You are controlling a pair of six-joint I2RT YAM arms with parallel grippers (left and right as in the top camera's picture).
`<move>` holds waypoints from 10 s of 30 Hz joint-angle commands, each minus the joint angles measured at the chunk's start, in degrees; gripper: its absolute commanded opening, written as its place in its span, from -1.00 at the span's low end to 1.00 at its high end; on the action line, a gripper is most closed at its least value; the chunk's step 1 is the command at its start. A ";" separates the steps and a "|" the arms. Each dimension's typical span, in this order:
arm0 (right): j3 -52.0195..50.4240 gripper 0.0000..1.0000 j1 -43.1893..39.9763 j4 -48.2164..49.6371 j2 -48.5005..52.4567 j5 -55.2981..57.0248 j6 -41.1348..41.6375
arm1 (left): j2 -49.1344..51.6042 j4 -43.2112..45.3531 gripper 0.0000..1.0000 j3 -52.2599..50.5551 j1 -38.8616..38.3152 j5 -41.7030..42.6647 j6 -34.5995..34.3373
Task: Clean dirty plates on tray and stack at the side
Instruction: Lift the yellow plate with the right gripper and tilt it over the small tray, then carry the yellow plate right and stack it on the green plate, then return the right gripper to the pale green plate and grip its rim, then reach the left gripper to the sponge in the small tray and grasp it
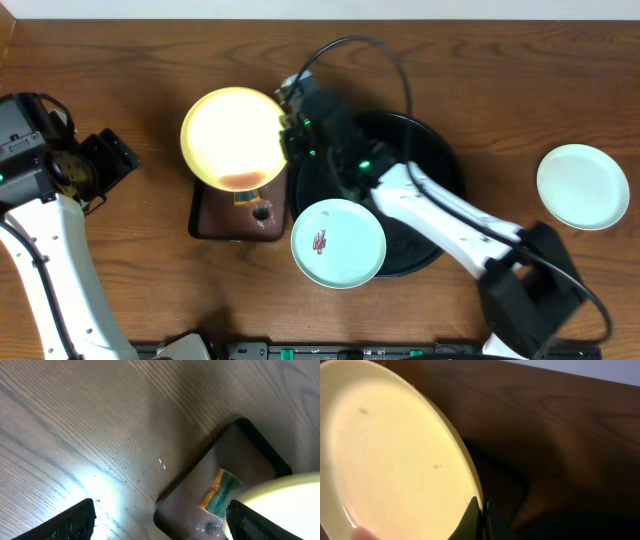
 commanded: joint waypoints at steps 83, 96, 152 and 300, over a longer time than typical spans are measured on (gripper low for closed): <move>0.46 -0.98 17.11 23.06 -8.83 34.01 -63.58 | 0.22 -0.31 0.70 1.07 0.26 -0.28 -0.09; 0.46 -0.98 17.11 23.08 -8.83 34.01 -63.58 | 0.22 -0.31 0.70 1.05 0.26 -0.28 -0.09; 0.46 -0.98 -12.00 -14.99 -14.49 4.39 12.63 | 0.22 -0.31 0.70 1.07 0.26 -0.28 -0.09; -18.40 -0.98 -28.30 -26.32 -0.66 -6.80 7.54 | 28.20 1.40 0.53 -0.04 -28.26 -5.20 -2.97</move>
